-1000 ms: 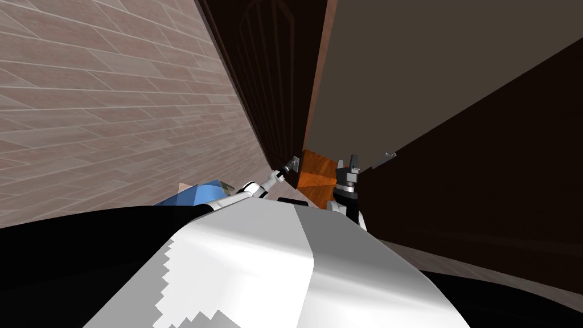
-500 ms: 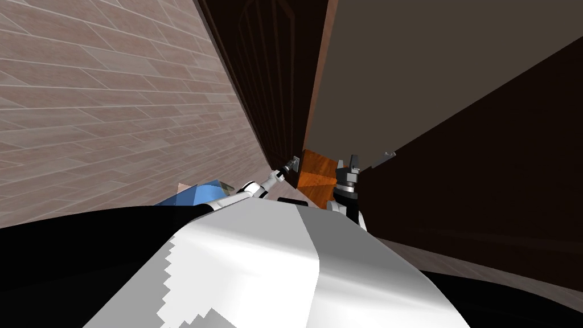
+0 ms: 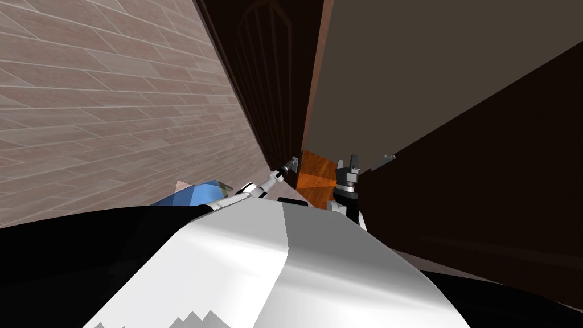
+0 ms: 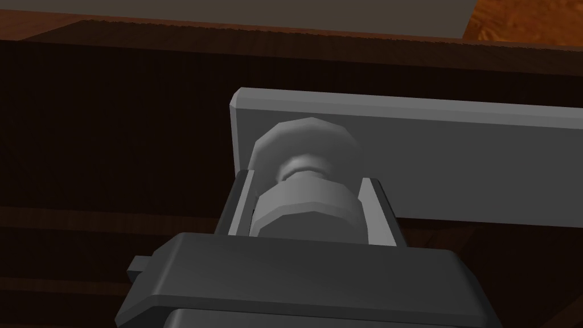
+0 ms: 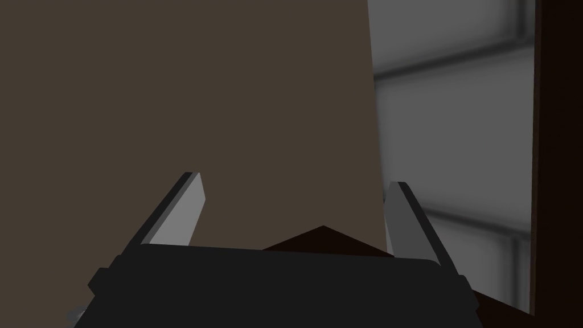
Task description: Push the door open
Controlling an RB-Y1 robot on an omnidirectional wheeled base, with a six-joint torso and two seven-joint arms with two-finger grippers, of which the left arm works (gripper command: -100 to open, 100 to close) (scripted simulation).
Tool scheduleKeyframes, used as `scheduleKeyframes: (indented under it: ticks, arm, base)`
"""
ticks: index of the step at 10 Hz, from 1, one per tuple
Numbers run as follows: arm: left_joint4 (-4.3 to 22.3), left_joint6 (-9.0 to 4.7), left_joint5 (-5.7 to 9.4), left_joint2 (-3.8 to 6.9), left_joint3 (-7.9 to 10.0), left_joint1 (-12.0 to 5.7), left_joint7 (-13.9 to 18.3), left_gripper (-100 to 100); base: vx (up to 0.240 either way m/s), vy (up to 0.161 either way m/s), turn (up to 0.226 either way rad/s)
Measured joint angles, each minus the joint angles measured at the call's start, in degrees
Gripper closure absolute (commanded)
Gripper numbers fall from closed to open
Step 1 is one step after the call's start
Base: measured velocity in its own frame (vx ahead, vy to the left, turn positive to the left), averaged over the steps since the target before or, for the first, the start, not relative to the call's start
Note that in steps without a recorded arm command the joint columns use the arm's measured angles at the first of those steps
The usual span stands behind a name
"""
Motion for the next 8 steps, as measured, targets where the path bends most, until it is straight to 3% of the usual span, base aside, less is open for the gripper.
scheduleKeyframes:
  ticks: [3,6,8]
  arm:
    - [3.6,-1.75,0.74,-0.38,1.44,-1.76,-1.1,100]
    - [1.8,-0.80,1.18,0.04,2.32,-0.37,-1.8,100]
    - [2.7,-1.03,1.87,-0.11,3.86,-0.70,-3.2,100]
  base:
    - [0.095,-0.101,0.028]
    - [0.144,-0.151,0.046]
    - [0.124,-0.163,0.046]
